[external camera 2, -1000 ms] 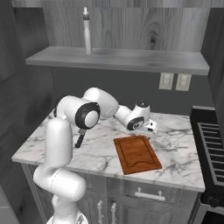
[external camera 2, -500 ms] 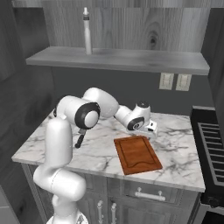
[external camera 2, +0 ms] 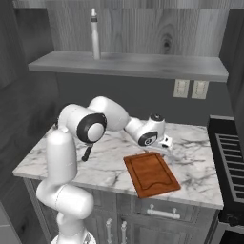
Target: Move the cutting board and knife to the sink. Then move spray from the cabinet to the counter.
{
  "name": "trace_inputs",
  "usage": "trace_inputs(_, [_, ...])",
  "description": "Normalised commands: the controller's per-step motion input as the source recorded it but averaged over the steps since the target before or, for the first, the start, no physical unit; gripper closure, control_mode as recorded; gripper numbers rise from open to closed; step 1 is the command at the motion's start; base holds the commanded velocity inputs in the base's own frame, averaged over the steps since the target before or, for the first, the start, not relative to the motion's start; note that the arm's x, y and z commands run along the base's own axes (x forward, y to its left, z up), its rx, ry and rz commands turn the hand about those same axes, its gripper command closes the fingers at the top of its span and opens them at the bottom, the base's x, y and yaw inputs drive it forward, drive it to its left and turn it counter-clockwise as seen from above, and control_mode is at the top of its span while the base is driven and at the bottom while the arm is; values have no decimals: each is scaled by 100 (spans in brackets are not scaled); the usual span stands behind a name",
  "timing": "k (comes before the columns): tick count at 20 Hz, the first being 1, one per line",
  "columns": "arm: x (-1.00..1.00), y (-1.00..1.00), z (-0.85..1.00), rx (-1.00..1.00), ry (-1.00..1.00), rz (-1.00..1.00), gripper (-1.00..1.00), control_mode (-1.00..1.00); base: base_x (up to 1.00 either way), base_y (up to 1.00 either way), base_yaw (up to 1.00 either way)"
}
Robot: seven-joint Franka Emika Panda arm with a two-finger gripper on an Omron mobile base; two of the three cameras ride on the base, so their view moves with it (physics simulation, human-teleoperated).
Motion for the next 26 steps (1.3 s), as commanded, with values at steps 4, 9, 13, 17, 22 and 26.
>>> trace_inputs(4, [-50,0,-17,0,0,0,-100,-100,0,0,0])
trace_inputs(9, [-42,0,-15,0,0,0,-100,-100,0,0,0])
trace_inputs(13, [-36,0,-13,0,0,0,-100,-100,0,0,0])
trace_inputs(17, [-6,0,-4,0,0,0,-100,-100,0,0,0])
trace_inputs(22, [56,0,0,0,0,0,-100,-100,0,0,0])
trace_inputs(26, [71,0,0,0,0,0,-100,-100,0,0,0])
